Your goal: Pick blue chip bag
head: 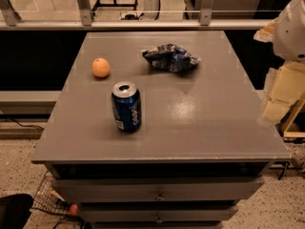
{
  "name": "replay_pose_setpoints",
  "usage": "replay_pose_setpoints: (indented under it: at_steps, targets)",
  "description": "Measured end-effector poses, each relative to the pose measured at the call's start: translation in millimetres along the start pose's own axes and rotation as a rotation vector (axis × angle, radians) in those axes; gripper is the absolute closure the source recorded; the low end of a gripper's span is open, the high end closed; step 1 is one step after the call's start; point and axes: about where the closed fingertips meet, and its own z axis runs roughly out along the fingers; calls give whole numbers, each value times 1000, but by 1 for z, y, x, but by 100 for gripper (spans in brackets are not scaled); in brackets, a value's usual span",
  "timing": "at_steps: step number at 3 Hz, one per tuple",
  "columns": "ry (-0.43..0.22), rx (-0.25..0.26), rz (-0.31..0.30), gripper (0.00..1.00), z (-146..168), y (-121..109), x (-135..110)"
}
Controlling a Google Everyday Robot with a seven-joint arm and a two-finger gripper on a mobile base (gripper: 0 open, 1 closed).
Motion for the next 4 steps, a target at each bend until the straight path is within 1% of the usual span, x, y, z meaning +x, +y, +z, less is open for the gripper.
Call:
replay_pose_setpoints:
  at_steps: [1, 2, 3, 4]
  targets:
    - [-7, 11, 3, 0, -1, -3, -1]
    - [-65, 76, 34, 0, 6, -27, -3]
    - [-199, 162, 91, 0, 22, -67, -8]
    - [-364, 260, 137, 0, 36, -122, -30]
